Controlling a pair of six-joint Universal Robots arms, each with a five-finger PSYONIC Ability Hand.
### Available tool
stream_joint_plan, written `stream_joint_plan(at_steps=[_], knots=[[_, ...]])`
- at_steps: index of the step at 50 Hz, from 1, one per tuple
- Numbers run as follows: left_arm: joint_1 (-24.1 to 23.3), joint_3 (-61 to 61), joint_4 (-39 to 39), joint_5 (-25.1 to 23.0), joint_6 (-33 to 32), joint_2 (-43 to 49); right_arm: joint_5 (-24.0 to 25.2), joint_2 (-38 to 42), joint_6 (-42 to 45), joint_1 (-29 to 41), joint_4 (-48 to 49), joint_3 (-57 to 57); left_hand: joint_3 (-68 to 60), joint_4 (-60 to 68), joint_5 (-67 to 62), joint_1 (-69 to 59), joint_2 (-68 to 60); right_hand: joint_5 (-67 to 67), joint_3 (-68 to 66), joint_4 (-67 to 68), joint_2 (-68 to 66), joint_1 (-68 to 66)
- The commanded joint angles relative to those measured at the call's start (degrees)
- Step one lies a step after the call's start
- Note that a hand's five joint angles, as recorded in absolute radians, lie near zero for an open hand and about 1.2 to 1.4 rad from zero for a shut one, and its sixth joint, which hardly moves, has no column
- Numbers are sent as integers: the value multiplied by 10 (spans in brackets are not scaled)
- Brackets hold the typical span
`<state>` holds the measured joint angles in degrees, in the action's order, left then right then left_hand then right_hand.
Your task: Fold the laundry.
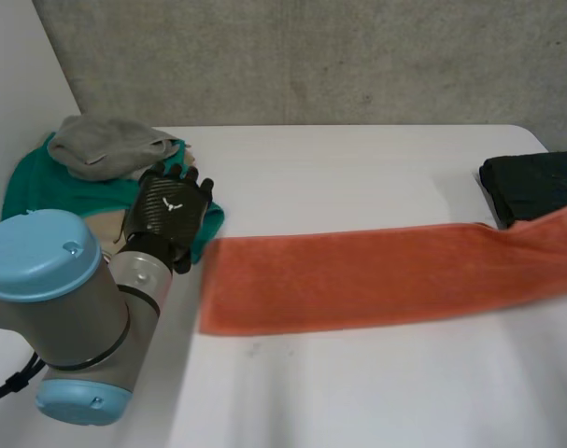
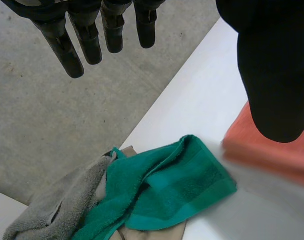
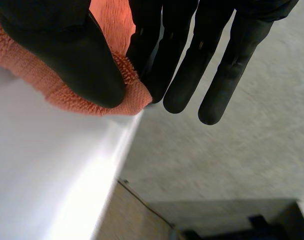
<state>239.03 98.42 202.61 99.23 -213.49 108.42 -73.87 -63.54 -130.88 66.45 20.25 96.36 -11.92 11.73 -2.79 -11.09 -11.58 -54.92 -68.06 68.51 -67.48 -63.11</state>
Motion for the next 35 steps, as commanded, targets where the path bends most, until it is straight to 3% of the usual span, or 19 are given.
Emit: stream_joint_plan(at_steps=[1,4,5,12,13,16,20,24,30,31,32,35], knots=[[2,14,0,-1,0,-18,-17,-24,55,-2,-11,-11,19,-17,28,11,16,-151,-119,115,-125,-169],[4,18,0,0,2,-25,-20,-55,52,67,-9,-13,19,-17,28,11,16,-151,-119,115,-125,-169],[5,20,0,0,3,-31,-20,-74,50,126,-3,-13,19,-17,28,11,16,-151,-119,115,-125,-169],[7,29,0,0,9,-60,-15,-88,47,321,37,-14,19,-17,28,11,16,-151,-119,115,-125,-169],[8,32,0,-1,11,-65,-10,-82,50,380,55,-18,19,-17,28,11,16,-151,-119,115,-125,-169],[9,34,0,-1,14,-71,3,-56,57,461,81,-27,19,-17,28,11,16,-151,-119,115,-125,-169],[9,38,0,0,18,-73,45,37,85,592,113,-53,19,-17,28,11,16,-151,-119,115,-125,-169],[11,41,0,-1,18,-73,80,100,129,646,117,-68,19,-17,28,11,16,-151,-119,115,-125,-169],[12,34,1,-1,18,-67,99,127,164,659,116,-64,19,-17,28,11,16,-151,-119,115,-125,-169],[12,32,1,-1,18,-66,94,125,164,658,115,-63,19,-17,28,11,16,-43,-12,7,-18,-61],[12,28,2,-1,18,-65,88,117,157,657,113,-59,19,-17,28,11,16,199,231,-235,225,181],[10,14,2,-1,18,-56,80,88,106,653,118,-35,19,-17,28,11,16,379,411,-415,405,361]])
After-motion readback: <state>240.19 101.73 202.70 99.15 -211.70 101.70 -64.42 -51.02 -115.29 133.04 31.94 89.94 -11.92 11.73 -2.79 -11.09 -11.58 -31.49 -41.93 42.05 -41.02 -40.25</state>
